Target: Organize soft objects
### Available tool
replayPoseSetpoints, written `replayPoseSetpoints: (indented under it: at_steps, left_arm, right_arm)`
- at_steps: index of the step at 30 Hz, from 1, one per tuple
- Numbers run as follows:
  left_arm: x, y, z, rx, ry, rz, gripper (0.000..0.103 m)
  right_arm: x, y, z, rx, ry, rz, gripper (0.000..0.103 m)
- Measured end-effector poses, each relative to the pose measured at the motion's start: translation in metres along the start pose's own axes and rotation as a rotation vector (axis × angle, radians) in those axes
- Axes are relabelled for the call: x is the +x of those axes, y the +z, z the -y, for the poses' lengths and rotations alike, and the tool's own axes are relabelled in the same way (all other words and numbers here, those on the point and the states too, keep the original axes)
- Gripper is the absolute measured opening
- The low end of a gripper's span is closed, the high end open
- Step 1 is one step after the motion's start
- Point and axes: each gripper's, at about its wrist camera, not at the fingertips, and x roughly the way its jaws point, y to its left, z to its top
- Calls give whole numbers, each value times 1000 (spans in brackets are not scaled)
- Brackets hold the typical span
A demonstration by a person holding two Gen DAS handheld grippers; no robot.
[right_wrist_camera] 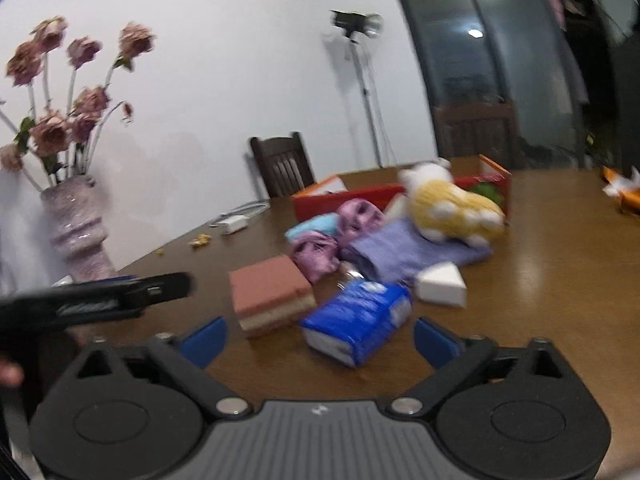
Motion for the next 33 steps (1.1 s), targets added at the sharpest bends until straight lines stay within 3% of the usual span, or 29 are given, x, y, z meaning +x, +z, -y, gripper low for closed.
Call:
replayPoseSetpoints:
  at_steps: [1, 4, 8, 10, 13, 15, 17, 19, 21, 24, 27, 31, 33]
  left_arm:
    - [8, 4, -4, 0, -11, -11, 72]
    - [40, 23, -19, -19, -57, -43, 67]
    - [78, 32, -26, -15, -155, -117, 62]
    - [89, 27, -25, -13, -167, -175, 42]
    - [79, 20, -30, -96, -189, -210, 40]
    - [66, 13, -35, -162, -258, -243, 40]
    - [61, 8, -38, -214, -282, -265, 40]
    - [59, 8, -43, -248, -263, -244, 43]
    - [64, 12, -49, -255, -239, -224, 44]
    - [79, 16, -48, -273, -231, -265, 44]
    - [79, 15, -45, -269, -265, -279, 29]
    - [78, 21, -47, -304, -268, -255, 28]
    - [78, 38, -47, -305, -278, -195, 28]
  right_arm:
    - [9, 4, -4, -12, 15, -10, 65]
    - [29, 12, -12, -46, 84, -43, 49]
    - [65, 14, -25, -83, 165, -135, 48]
    - [78, 11, -28, -88, 160, -161, 48]
    - [88, 14, -19, -52, 97, -175, 46]
    - [83, 18, -7, -2, 58, -161, 48]
    - [77, 24, 4, 65, 94, -154, 48]
    - [79, 29, 9, 102, 128, -159, 48]
    - [85, 34, 10, 88, 106, -148, 49]
    - [107, 39, 16, 110, 90, -190, 48]
    - [121, 40, 16, 105, 99, -225, 39]
    - [124, 42, 18, 110, 116, -209, 35]
    - [123, 55, 19, 97, 122, -163, 35]
